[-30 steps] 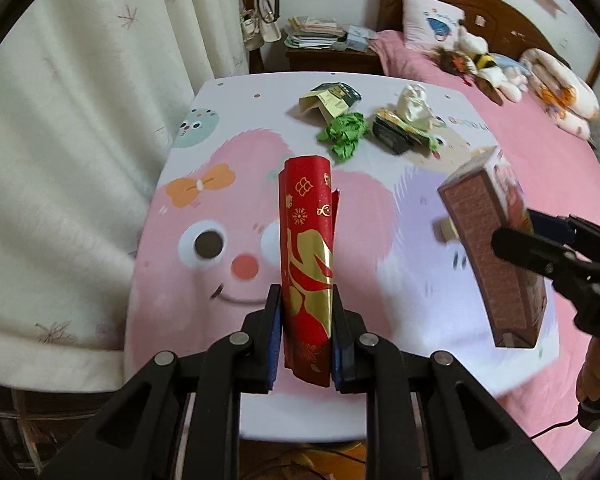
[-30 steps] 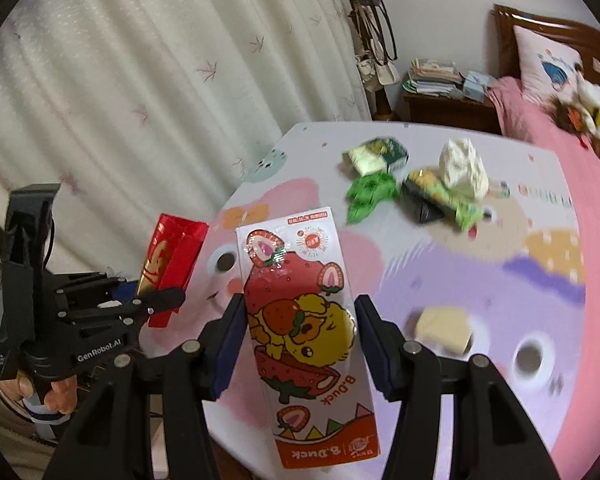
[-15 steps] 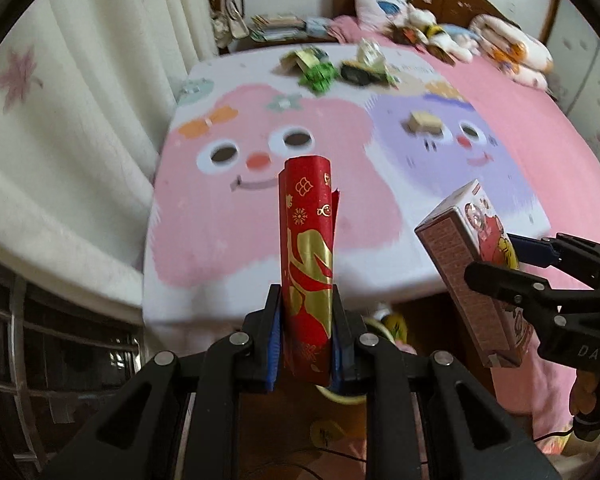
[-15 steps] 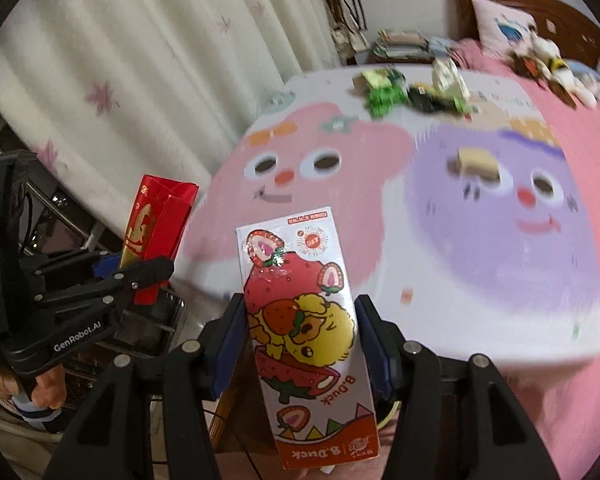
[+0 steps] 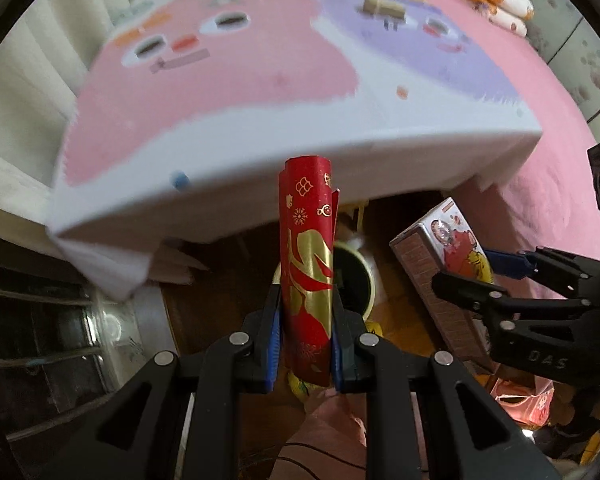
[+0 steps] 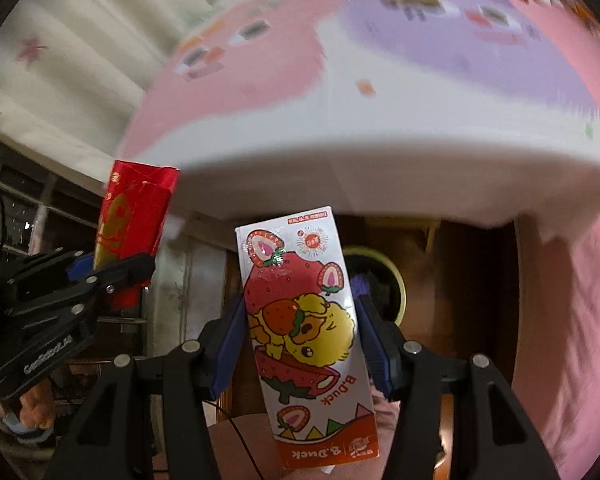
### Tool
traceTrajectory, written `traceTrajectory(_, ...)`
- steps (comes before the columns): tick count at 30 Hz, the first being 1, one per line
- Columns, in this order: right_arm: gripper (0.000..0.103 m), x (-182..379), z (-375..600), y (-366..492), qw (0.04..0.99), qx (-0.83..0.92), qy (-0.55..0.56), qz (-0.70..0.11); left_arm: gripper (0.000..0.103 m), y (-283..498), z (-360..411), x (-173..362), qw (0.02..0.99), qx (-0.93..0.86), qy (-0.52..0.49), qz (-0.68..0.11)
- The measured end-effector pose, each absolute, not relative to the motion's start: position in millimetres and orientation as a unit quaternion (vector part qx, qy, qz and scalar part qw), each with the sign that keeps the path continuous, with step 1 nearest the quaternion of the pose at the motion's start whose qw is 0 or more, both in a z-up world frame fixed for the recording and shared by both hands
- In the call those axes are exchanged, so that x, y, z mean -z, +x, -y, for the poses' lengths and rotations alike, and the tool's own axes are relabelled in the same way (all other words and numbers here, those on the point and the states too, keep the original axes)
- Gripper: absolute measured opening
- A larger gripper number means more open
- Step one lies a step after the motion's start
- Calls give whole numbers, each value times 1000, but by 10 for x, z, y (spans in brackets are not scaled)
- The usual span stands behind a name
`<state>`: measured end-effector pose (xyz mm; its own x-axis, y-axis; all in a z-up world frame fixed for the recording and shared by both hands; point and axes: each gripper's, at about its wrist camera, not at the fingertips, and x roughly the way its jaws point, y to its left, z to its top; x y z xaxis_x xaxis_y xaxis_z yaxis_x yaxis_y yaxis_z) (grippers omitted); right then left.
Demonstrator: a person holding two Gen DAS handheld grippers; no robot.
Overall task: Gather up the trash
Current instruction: 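Carry the red wrapper and strawberry box down over the blue bin, then open both tools to drop the wrapper and box into the bin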
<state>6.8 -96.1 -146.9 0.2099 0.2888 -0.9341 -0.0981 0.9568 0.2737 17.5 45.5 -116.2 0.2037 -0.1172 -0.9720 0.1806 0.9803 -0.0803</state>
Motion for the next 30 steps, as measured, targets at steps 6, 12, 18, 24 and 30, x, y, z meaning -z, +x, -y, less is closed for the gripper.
traceTrajectory(6,55,2516,1178,151,750,-93,104,-646,19,220,-235,2049,759,98,13,-644)
traceTrajectory(12,55,3535,1261,267,730,-81,123,-667,20,288,-66,2992,750,83,27,-656)
traceTrajectory(18,56,4334,1240,270,711,-83,127,-687,30,329,23,3623,749,67,37,-658)
traceTrajectory(24,58,4546,1272,280,698,-71,143,-698,70,329,61,3788,746,54,33,-662)
traceTrajectory(30,75,4274,1266,286,716,-65,139,-681,85,295,-47,3590,756,44,28,-652)
